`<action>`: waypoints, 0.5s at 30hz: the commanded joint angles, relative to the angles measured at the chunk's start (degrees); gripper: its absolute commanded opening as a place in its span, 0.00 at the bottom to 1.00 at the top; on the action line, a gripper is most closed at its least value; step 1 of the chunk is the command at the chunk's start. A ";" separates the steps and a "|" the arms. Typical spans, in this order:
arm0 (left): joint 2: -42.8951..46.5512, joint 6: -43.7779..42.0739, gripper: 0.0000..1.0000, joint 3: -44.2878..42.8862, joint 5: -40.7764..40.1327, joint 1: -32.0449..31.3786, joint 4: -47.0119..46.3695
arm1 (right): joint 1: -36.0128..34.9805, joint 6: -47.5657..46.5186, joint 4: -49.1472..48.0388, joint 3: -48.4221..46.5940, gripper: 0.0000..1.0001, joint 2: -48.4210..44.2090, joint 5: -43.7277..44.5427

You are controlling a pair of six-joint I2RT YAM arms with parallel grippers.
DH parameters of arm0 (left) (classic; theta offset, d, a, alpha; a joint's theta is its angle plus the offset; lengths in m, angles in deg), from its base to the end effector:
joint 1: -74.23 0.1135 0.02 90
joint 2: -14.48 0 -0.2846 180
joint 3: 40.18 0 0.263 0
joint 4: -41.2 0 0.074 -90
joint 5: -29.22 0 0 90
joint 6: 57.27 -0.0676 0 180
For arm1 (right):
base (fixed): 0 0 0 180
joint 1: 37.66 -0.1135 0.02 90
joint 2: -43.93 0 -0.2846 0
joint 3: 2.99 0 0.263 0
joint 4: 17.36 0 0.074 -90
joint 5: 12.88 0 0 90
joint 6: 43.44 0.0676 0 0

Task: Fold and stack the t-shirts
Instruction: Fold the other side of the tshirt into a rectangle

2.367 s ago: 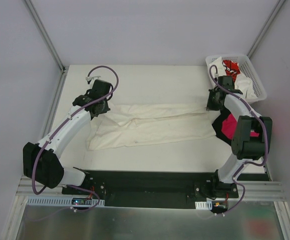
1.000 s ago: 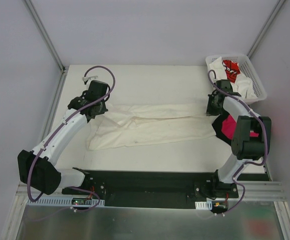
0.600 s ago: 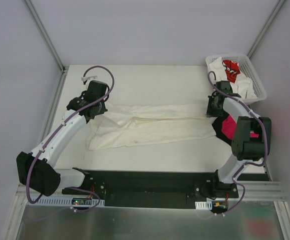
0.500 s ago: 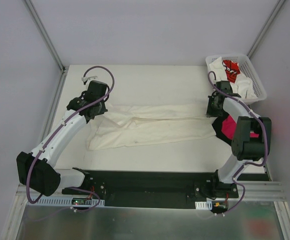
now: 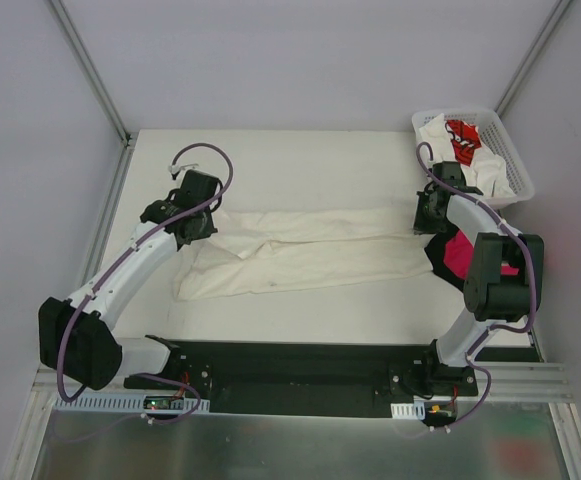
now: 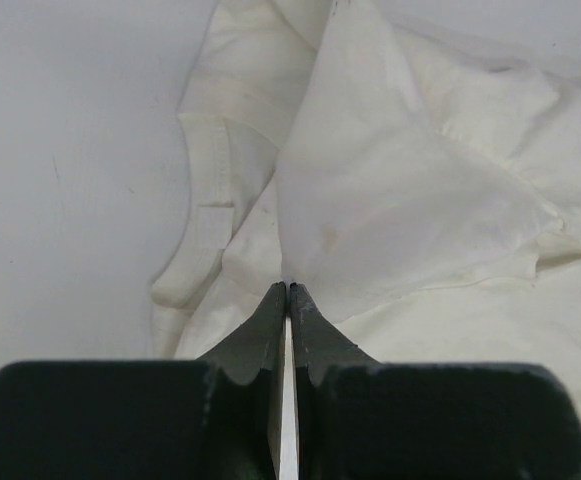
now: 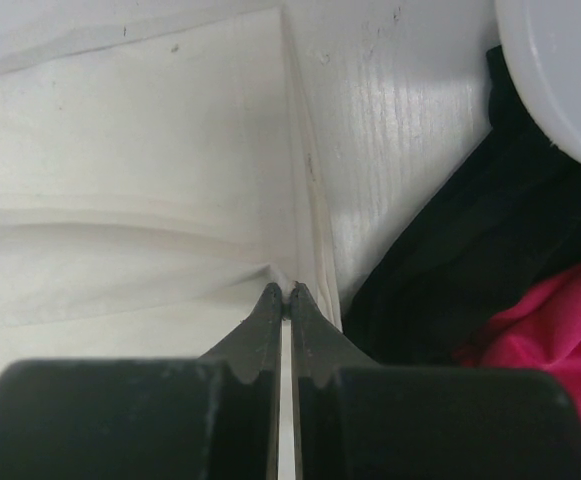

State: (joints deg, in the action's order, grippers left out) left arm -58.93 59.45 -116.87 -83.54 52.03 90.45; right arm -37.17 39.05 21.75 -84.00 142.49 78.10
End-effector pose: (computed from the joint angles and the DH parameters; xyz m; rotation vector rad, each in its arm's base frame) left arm 0.2840 -0.0877 0.3033 -0.2763 2.2792 0.0361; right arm 0.3909 -0.0045 0.1973 -0.1503 2.5569 -0.0754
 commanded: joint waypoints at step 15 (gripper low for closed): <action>-0.69 1.58 0.00 2.42 0.18 -0.57 -1.78 | -2.34 0.57 0.19 0.67 0.02 -1.01 2.89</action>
State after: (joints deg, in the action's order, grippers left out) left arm -60.20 60.30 -114.60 -83.32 52.03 89.29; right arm -39.09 39.07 21.61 -82.79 142.49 79.47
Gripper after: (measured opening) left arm 0.007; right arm 0.028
